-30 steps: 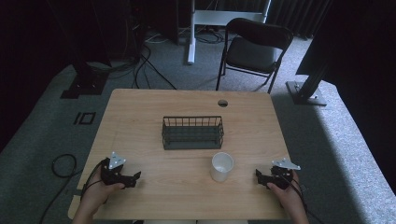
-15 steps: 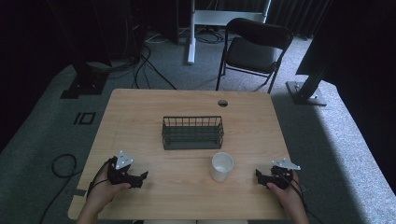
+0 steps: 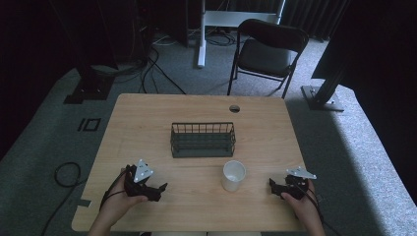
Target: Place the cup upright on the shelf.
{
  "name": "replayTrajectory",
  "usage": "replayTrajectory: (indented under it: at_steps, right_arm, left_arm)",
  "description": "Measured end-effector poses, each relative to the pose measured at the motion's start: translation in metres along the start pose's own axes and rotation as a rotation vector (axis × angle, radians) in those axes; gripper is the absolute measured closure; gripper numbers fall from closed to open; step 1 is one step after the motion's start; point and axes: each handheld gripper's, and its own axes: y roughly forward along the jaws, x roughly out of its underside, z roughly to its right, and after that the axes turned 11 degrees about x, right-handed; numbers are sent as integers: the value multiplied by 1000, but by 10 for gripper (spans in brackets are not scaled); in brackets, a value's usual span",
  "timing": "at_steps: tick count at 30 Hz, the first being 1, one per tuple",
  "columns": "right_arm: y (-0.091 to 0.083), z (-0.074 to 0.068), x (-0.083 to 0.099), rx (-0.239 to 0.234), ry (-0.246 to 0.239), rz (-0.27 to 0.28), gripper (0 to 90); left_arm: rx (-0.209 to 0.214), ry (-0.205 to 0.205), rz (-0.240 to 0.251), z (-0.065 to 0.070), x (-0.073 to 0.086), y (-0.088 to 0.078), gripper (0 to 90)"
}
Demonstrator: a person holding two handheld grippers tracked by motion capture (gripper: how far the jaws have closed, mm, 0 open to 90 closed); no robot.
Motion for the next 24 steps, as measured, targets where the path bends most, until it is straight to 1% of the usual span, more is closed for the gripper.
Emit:
replayTrajectory:
  at_steps: [6,8,10,13,14,17,22,24]
  right_arm:
    - [0,0,0,0,0,0,110]
    - [0,0,0,0,0,0,109]
    - [0,0,0,0,0,0,109]
    - [0,0,0,0,0,0,109]
    - [0,0,0,0,0,0,109]
    - [0,0,0,0,0,0,109]
    - [0,0,0,0,0,0,109]
    - [0,0,0,0,-1,0,109]
  left_arm:
    - [35,33,8,12,-9,6,2]
    - [37,35,9,13,-9,7,2]
    - [57,45,12,17,-13,10,2]
    - [61,49,13,19,-14,12,2]
    - [76,54,18,22,-17,14,2]
    - [87,78,15,27,-21,17,2]
    - [110,85,26,33,-27,22,2]
    - [117,98,20,36,-29,24,2]
